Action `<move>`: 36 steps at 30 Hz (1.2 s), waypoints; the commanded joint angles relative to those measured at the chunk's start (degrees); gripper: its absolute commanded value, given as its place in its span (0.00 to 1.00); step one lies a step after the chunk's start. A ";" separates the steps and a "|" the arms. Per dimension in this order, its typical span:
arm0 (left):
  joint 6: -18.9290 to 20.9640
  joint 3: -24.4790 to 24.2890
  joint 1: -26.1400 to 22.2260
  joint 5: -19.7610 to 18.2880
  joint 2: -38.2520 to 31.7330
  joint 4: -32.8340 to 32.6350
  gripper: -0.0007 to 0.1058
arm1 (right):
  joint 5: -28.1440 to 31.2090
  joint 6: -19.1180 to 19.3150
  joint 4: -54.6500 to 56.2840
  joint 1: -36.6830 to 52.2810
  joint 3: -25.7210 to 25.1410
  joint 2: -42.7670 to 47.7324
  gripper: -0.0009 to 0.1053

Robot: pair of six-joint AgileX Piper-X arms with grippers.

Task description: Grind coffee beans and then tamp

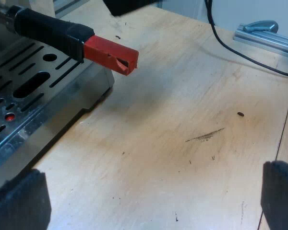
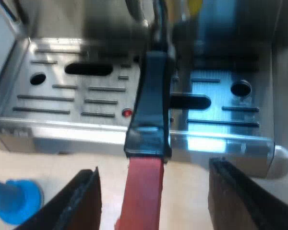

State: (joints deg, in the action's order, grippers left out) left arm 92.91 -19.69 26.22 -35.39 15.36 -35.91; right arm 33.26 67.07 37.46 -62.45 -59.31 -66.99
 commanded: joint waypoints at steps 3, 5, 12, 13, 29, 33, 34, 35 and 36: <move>0.68 -0.14 0.27 -0.90 -0.30 -0.05 0.85 | -3.89 -0.39 1.05 0.28 -1.01 -1.74 0.49; 0.68 -0.14 0.27 -0.90 -0.30 -0.05 0.85 | -3.87 -0.39 1.05 0.28 -1.10 -2.70 0.49; 0.68 -0.14 0.27 -0.90 -0.30 -0.05 0.85 | -3.56 -0.39 0.48 0.39 -1.38 -6.26 0.49; 0.68 -0.14 0.27 -0.90 -0.30 -0.05 0.85 | -3.56 -0.39 0.45 0.58 -1.38 -6.60 0.49; -0.48 -0.14 0.27 0.87 -0.30 0.73 0.84 | -3.95 -0.41 -3.34 2.94 -1.17 -12.06 0.49; -0.48 -0.14 0.27 0.87 -0.30 0.73 0.84 | -3.53 -0.41 -3.39 2.94 -1.17 -13.46 0.49; -0.48 -0.14 0.27 0.87 -0.30 0.73 0.84 | -3.54 -0.41 -3.66 2.94 -1.17 -13.59 0.49; -0.48 -0.14 0.27 0.75 -0.30 0.73 0.84 | -3.54 -0.41 -4.02 2.98 -1.17 -13.83 0.49; -0.48 -0.14 0.27 0.52 -0.30 0.62 0.84 | -3.54 -0.41 -4.24 3.18 -1.17 -14.02 0.49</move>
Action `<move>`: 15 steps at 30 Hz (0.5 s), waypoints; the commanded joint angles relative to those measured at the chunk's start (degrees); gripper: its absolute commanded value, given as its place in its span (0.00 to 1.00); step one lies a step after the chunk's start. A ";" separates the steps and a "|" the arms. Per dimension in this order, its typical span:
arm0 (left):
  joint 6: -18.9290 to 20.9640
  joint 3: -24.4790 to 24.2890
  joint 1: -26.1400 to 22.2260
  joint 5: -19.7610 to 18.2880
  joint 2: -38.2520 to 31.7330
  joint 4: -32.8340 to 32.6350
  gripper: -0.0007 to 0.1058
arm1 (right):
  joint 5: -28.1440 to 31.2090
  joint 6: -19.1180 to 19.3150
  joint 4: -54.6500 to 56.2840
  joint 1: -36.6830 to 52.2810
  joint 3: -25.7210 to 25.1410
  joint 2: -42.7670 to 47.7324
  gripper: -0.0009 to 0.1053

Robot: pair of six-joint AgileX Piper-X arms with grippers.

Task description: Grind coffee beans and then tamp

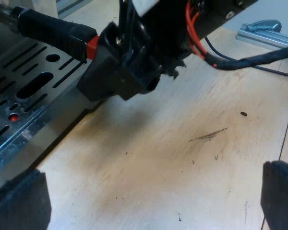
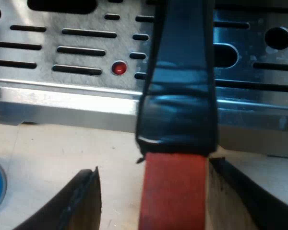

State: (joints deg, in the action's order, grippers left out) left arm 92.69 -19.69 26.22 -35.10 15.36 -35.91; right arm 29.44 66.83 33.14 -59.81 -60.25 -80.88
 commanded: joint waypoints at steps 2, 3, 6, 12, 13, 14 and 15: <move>-0.26 -0.14 0.27 0.12 -0.30 0.62 0.84 | 0.28 -0.17 0.07 1.22 -0.23 -0.40 0.49; -0.26 -0.14 0.27 0.12 -0.30 0.62 0.84 | 0.28 -0.17 0.07 1.73 -0.23 -0.53 0.49; -0.26 -0.14 0.27 -0.11 -0.30 0.62 0.84 | 0.03 -0.17 0.07 2.90 -0.23 -0.52 0.49; -0.26 -0.14 0.27 -0.34 -0.30 0.62 0.84 | -2.55 -0.17 -0.07 3.62 -0.23 -0.52 0.49; -0.26 -0.14 0.27 -0.33 -0.30 0.52 0.84 | -2.54 -0.17 -0.07 3.62 -0.23 -0.52 0.49; -0.26 -0.14 0.27 -0.33 -0.30 0.52 0.84 | -2.54 -0.17 -0.07 3.62 -0.23 -0.52 0.49; -0.26 -0.14 0.27 -0.33 -0.30 0.53 0.84 | -2.18 -0.17 -0.26 3.62 -0.23 -0.52 0.49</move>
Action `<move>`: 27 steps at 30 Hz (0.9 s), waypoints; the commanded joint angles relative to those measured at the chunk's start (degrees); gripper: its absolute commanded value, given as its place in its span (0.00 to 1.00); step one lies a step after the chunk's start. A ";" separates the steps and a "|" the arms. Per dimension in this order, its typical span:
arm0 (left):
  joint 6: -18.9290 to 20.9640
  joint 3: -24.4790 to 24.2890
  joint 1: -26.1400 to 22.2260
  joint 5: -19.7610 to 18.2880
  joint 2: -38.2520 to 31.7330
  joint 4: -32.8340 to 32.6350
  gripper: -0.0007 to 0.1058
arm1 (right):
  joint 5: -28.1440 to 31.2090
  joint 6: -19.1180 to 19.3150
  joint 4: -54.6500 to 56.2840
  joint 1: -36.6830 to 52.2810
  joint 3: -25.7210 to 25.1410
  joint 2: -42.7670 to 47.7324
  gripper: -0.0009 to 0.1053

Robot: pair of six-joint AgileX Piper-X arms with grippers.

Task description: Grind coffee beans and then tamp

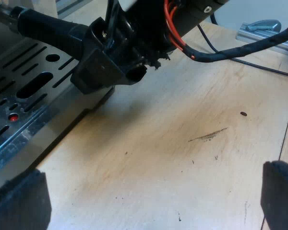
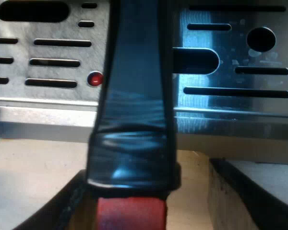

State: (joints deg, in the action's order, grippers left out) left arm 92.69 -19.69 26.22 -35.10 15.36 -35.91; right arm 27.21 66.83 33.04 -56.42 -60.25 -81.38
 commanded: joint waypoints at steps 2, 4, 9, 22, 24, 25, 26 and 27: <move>-0.26 -0.14 0.27 -0.33 -0.30 0.53 0.84 | 0.03 -0.17 -0.63 0.23 -0.23 -0.01 0.49; -0.26 -0.14 0.27 -0.33 -0.30 0.43 0.84 | 0.03 -0.17 -1.13 0.23 -0.23 -0.01 0.49; -0.26 -0.14 0.27 -0.55 -0.30 0.23 0.84 | 0.03 -0.17 -1.32 0.23 -0.23 -0.01 0.44; -0.26 -0.14 0.27 -0.72 -0.30 0.23 0.84 | -0.10 -0.05 -1.12 0.23 -0.23 -0.01 0.01; -0.26 -0.14 0.27 -0.72 -0.30 0.23 0.84 | -0.10 0.52 -1.01 0.08 -0.23 -0.01 0.01; -0.26 -0.14 0.27 -0.72 -0.30 0.23 0.84 | -0.29 1.55 -0.99 0.10 -0.23 -0.01 0.01; -0.26 -0.14 0.27 -0.72 -0.30 0.23 0.84 | -0.32 2.09 -0.99 -0.01 -0.23 -0.01 0.01; -0.26 -0.14 0.27 -0.72 -0.30 0.23 0.84 | 0.02 4.76 -1.00 -0.86 -0.23 0.22 0.01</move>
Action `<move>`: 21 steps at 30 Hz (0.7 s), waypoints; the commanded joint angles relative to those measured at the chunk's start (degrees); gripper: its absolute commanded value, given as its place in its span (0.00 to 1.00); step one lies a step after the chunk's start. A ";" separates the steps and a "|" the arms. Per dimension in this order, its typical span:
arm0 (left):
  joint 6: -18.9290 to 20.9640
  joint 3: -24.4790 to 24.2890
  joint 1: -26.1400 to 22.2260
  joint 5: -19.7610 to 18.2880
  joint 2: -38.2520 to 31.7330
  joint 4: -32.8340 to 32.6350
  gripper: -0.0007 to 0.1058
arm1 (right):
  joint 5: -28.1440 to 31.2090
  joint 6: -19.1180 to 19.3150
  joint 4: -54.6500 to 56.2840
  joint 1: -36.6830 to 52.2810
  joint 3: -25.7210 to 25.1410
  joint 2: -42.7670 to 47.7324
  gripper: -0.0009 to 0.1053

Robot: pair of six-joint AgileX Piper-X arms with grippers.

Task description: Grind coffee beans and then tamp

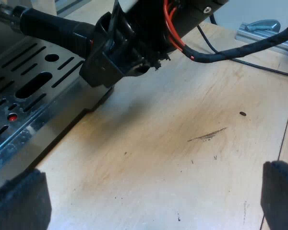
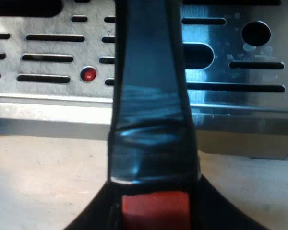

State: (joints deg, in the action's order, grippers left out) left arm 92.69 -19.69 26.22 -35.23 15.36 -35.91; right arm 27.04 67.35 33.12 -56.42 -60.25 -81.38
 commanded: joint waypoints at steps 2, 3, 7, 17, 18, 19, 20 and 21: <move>-0.26 -0.14 0.27 -0.59 -0.30 0.23 0.84 | 0.19 6.04 -1.07 -1.75 -0.23 0.49 0.01; -0.26 -0.14 0.27 -0.59 -0.30 0.23 0.84 | 0.76 6.21 -1.07 -2.48 -0.23 0.63 0.01; -0.26 -0.14 0.27 -0.59 -0.30 0.23 0.84 | 1.21 6.07 -1.07 -4.56 -0.23 0.93 0.01; -0.05 -0.14 0.27 -0.59 -0.30 0.10 0.84 | 3.48 2.10 -0.75 -6.46 -0.23 0.93 0.01; -0.05 -0.14 0.27 -0.59 -0.30 0.10 0.84 | 3.98 2.01 -0.75 -6.62 -0.23 0.93 0.01; -0.05 -0.14 0.27 -0.59 -0.30 0.10 0.84 | 4.62 1.78 -0.75 -6.93 -0.23 0.93 0.01; -0.05 -0.14 0.27 -0.59 -0.30 0.10 0.84 | 5.32 1.38 -0.75 -7.32 0.03 0.93 0.01; -0.05 -0.14 0.27 -0.59 -0.30 0.10 0.84 | 5.33 0.35 -0.75 -7.56 0.46 1.12 0.01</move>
State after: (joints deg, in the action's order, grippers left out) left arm 92.69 -19.69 26.22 -35.23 15.36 -35.91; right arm 32.81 65.48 33.09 -61.65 -59.85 -81.38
